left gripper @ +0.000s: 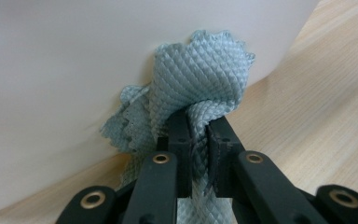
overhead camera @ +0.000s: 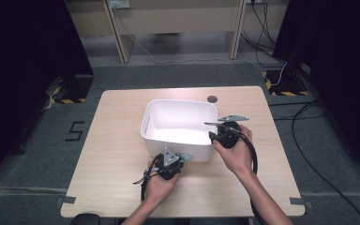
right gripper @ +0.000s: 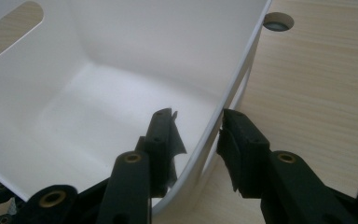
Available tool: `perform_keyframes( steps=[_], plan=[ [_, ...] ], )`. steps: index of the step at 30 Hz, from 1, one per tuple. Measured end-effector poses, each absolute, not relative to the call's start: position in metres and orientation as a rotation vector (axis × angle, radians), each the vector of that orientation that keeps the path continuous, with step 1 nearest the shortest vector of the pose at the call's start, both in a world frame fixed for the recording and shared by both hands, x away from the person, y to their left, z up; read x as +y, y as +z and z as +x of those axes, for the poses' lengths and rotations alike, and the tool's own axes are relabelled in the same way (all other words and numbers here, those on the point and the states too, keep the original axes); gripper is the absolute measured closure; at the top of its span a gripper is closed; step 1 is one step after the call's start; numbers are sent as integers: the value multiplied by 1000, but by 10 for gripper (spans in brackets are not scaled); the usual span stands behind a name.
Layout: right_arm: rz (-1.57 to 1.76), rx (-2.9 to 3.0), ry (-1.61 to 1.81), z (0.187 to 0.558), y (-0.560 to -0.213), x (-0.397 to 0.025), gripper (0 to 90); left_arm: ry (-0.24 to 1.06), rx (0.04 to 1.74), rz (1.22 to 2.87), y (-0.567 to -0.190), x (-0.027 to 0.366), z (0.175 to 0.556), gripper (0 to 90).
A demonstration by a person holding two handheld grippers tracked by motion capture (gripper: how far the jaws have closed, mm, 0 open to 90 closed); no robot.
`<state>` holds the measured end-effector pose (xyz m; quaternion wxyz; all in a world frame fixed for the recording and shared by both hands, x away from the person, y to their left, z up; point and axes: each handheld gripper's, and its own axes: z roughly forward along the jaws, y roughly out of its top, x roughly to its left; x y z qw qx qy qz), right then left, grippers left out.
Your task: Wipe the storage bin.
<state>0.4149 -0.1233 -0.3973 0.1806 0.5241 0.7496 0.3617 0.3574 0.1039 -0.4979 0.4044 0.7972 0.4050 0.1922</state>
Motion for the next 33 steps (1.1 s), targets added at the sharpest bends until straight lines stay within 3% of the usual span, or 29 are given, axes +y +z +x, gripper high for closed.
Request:
perform_keyframes(
  steps=[8, 33],
  plan=[
    [1486, 2102, 1055, 413, -386, -129, 686, 483, 1028, 2013, -497, 103, 358, 820],
    [1507, 2095, 1067, 418, -390, -122, 659, 498, 1027, 2035, -500, 97, 362, 820]
  ],
)
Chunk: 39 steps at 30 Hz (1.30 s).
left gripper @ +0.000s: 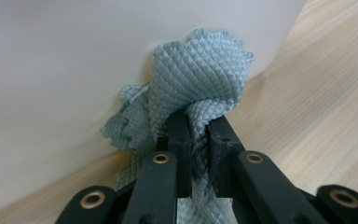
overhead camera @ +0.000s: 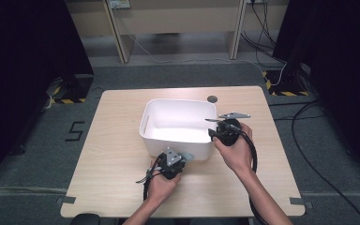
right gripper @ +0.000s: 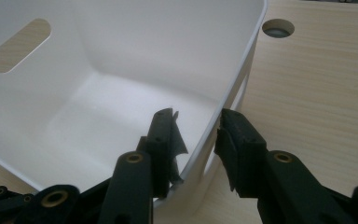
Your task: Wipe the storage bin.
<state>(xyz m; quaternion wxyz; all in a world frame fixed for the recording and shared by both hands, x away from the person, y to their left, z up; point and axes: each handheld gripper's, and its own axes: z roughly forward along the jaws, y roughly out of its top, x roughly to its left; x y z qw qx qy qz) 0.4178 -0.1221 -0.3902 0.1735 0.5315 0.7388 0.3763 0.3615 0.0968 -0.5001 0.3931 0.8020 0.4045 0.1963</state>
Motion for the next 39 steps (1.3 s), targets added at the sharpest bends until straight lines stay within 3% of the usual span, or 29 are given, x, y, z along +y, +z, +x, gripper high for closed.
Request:
perform_keyframes(
  steps=[10, 39],
  plan=[
    [1513, 2099, 1069, 420, -395, -121, 623, 492, 1019, 2034, -499, 91, 361, 820],
    [1510, 2104, 1055, 422, -398, -120, 632, 509, 976, 1930, -474, 82, 356, 820]
  ],
)
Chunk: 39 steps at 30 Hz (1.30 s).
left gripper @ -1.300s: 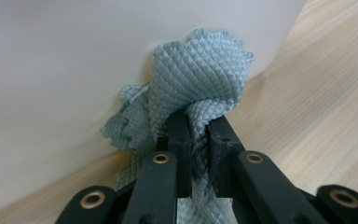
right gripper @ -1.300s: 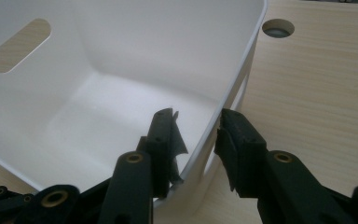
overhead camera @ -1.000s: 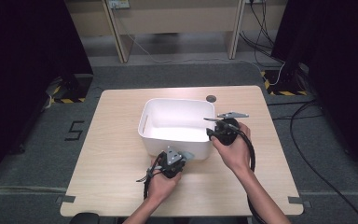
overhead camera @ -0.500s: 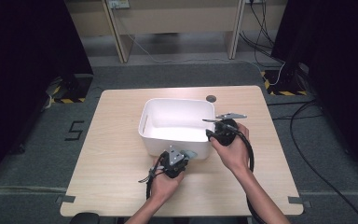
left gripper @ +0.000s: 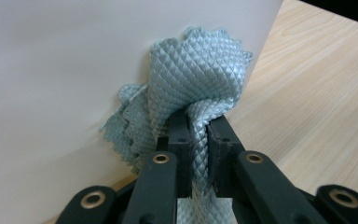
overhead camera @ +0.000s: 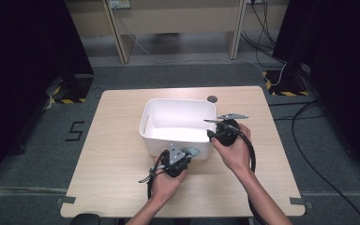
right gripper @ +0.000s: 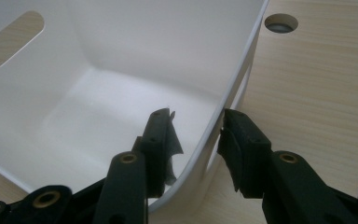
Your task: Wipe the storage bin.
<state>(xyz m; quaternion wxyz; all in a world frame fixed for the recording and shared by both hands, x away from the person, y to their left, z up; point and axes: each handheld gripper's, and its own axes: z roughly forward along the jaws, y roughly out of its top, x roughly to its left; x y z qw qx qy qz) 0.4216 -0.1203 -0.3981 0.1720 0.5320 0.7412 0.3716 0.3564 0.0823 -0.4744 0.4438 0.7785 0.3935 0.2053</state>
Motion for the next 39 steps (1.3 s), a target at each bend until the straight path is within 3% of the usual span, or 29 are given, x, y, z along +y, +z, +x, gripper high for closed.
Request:
perform_keyframes(
  steps=[29, 39],
  plan=[
    [1521, 2094, 1075, 422, -395, -122, 619, 536, 931, 1882, -439, 77, 353, 820],
    [1503, 2099, 1077, 420, -389, -124, 663, 529, 924, 1887, -439, 73, 353, 820]
  ],
)
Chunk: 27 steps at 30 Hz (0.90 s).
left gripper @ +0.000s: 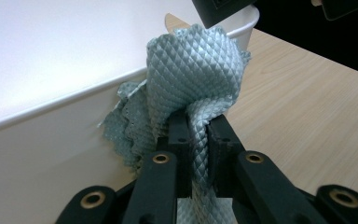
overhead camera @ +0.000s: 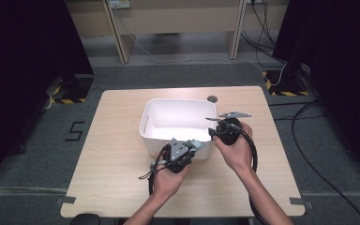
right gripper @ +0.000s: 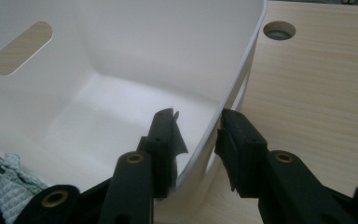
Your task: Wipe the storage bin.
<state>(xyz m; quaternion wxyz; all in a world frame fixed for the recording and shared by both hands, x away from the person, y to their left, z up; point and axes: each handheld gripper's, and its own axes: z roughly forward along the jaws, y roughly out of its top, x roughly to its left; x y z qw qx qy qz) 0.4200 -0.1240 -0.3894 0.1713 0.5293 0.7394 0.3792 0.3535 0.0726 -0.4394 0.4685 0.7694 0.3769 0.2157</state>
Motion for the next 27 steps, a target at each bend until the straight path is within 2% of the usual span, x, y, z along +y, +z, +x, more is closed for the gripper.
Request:
perform_keyframes(
  steps=[27],
  plan=[
    [1520, 2096, 1077, 423, -390, -123, 651, 524, 923, 1894, -442, 69, 357, 820]
  ],
)
